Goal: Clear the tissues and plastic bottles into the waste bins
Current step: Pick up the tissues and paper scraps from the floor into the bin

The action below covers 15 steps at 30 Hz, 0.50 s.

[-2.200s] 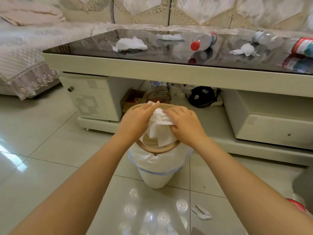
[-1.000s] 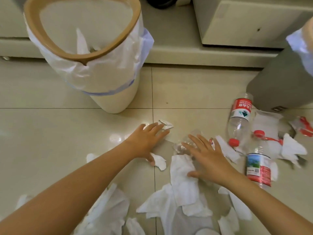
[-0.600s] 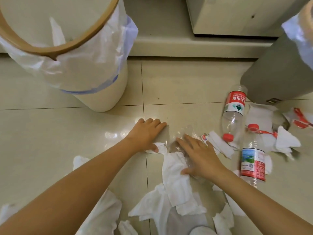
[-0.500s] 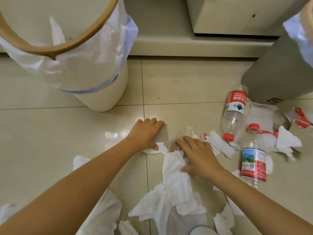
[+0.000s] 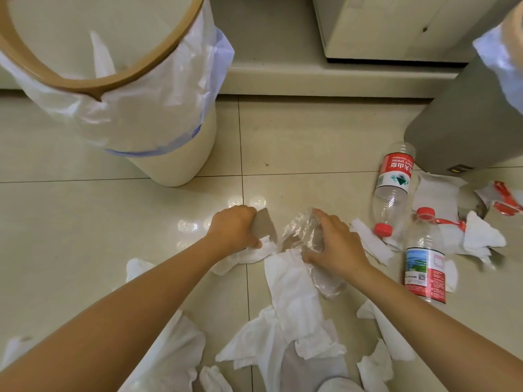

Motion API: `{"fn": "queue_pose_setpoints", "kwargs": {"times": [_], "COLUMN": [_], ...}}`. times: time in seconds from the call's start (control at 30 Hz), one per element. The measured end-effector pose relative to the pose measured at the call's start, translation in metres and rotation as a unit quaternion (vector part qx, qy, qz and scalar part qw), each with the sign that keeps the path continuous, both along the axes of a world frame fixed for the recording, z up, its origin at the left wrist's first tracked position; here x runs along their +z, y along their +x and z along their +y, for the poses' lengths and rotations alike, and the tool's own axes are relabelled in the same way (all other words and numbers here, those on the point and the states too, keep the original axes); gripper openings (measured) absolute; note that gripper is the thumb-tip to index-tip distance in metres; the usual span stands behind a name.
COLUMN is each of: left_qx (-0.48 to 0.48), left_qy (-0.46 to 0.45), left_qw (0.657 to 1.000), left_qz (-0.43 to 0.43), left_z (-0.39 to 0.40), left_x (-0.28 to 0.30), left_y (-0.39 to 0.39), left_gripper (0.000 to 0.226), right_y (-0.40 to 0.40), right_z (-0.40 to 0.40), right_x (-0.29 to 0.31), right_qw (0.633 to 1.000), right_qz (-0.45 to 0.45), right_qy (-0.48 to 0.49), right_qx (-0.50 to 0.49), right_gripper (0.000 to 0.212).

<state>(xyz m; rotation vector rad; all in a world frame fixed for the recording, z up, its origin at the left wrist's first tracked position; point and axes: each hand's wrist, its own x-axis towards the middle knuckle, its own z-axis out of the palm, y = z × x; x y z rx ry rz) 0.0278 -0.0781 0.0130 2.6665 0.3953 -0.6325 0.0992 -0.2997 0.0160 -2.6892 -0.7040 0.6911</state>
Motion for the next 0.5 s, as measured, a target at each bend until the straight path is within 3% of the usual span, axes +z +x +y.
{"fn": "queue_pose_setpoints", "kwargs": {"times": [0.13, 0.33, 0.43, 0.5], "left_qx": [0.022, 0.139, 0.183, 0.198], "left_qy": [-0.025, -0.112, -0.132, -0.139], "left_qw": [0.999, 0.984, 0.974, 0.970], "left_qz": [-0.010, -0.021, -0.024, -0.027], "left_z": [0.001, 0.024, 0.035, 0.038], "left_x": [0.003, 0.007, 0.008, 0.008], "left_y": [-0.005, -0.019, -0.028, -0.032], "left_gripper": [0.037, 0.042, 0.047, 0.049], "right_y": [0.008, 0.037, 0.028, 0.004], "right_z": [0.002, -0.001, 0.003, 0.008], "right_x": [0.003, 0.049, 0.057, 0.043], "right_qw": [0.991, 0.936, 0.912, 0.923], "right_qz": [0.062, 0.115, 0.209, 0.241], "right_qy": [0.091, 0.270, 0.270, 0.224], "right_qx": [-0.075, -0.196, -0.226, -0.199], "right_gripper": [0.077, 0.067, 0.068, 0.065]}}
